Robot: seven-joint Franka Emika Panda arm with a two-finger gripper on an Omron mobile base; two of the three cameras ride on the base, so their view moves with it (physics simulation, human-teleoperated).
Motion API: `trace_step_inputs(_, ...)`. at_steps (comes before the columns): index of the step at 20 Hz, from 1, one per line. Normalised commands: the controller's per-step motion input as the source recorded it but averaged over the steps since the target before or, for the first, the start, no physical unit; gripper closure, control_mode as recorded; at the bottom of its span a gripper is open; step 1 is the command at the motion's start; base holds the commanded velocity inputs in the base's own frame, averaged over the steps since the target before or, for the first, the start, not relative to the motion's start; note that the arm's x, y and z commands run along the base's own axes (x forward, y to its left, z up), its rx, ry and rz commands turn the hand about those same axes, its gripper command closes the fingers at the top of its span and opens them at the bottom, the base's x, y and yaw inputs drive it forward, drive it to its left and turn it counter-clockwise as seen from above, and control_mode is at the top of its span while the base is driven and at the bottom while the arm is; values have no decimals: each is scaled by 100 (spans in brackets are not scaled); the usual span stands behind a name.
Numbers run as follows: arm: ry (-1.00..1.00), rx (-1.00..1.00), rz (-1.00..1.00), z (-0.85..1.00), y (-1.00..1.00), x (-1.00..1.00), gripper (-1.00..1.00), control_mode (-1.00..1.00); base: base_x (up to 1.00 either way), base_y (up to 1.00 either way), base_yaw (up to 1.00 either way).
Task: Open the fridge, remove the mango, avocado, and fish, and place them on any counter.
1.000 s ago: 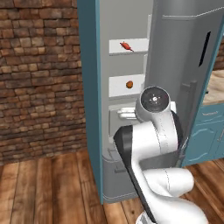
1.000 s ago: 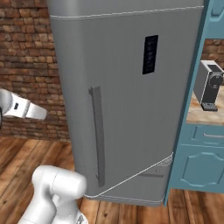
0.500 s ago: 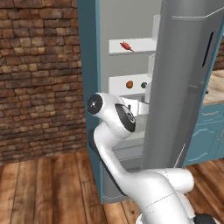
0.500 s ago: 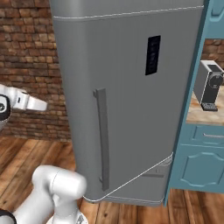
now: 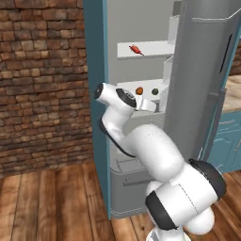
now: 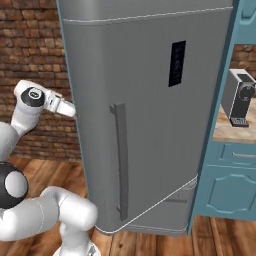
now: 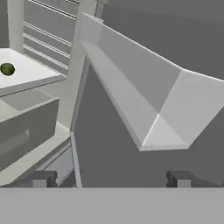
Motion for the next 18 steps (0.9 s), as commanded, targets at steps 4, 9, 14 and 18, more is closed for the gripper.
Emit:
trace_step_inputs(4, 0, 0, -31, -23, -93, 15, -100, -100, 0, 0, 0)
trace_step_inputs(9, -1, 0, -25, -7, -100, -68, -100, -100, 0, 0, 0)
trace_step_inputs(14, 0, 1, -19, 0, -100, -100, -100, -100, 0, 0, 0)
trace_step_inputs(18, 0, 2, -14, 0, -100, -100, -100, -100, 0, 0, 0)
